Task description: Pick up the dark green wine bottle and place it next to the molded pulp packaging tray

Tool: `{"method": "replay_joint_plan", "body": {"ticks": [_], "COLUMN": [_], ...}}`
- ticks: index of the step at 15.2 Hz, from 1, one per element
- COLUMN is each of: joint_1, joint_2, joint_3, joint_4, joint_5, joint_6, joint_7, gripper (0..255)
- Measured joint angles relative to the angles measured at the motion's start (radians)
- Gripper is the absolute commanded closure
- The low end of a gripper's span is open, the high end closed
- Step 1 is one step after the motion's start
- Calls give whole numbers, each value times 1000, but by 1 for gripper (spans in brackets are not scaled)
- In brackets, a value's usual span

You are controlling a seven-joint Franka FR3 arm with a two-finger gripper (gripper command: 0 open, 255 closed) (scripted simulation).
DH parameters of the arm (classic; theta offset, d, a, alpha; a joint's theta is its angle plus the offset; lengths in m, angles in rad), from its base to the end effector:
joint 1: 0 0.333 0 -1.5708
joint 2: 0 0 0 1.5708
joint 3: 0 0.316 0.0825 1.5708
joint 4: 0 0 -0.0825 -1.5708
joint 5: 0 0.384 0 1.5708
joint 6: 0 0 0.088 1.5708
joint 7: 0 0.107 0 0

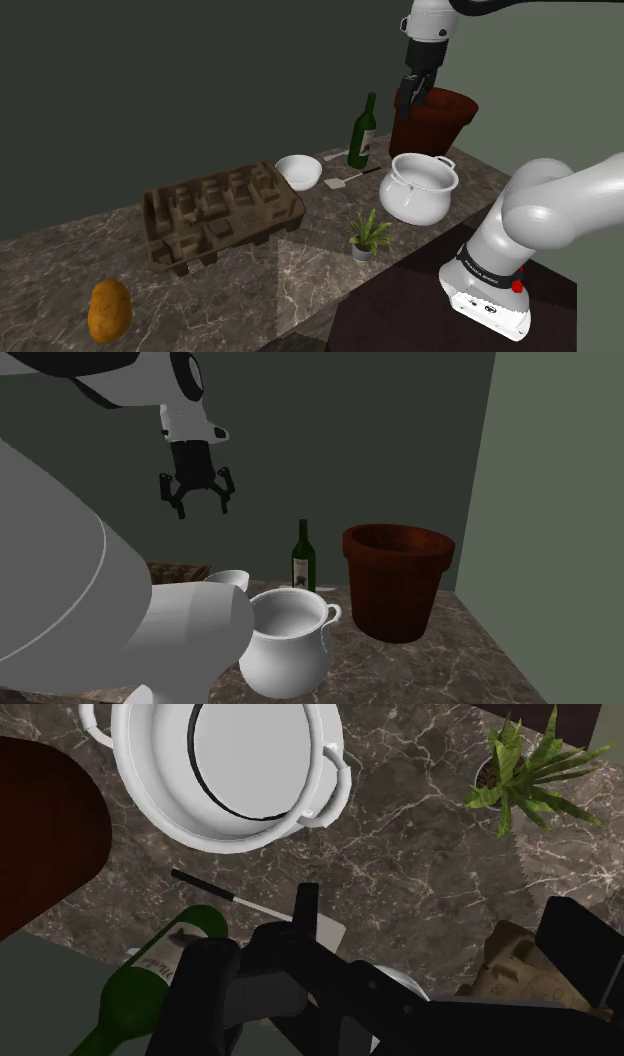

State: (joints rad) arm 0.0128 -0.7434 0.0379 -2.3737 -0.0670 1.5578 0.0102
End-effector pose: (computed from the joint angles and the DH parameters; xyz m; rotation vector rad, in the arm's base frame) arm 0.3150 0.0116 0.5681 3.0449 0.0474 -0.1074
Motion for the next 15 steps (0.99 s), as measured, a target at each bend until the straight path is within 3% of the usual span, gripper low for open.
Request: {"method": "replay_joint_plan", "body": {"ticks": [4, 15], "joint_1": [-15, -63], "joint_2": [53, 406], "joint_3": [-42, -224], "joint_4": [23, 254], "joint_5": [-21, -46], "joint_6": [31, 152], "joint_7": [-45, -265], "gripper": [0, 0]}}
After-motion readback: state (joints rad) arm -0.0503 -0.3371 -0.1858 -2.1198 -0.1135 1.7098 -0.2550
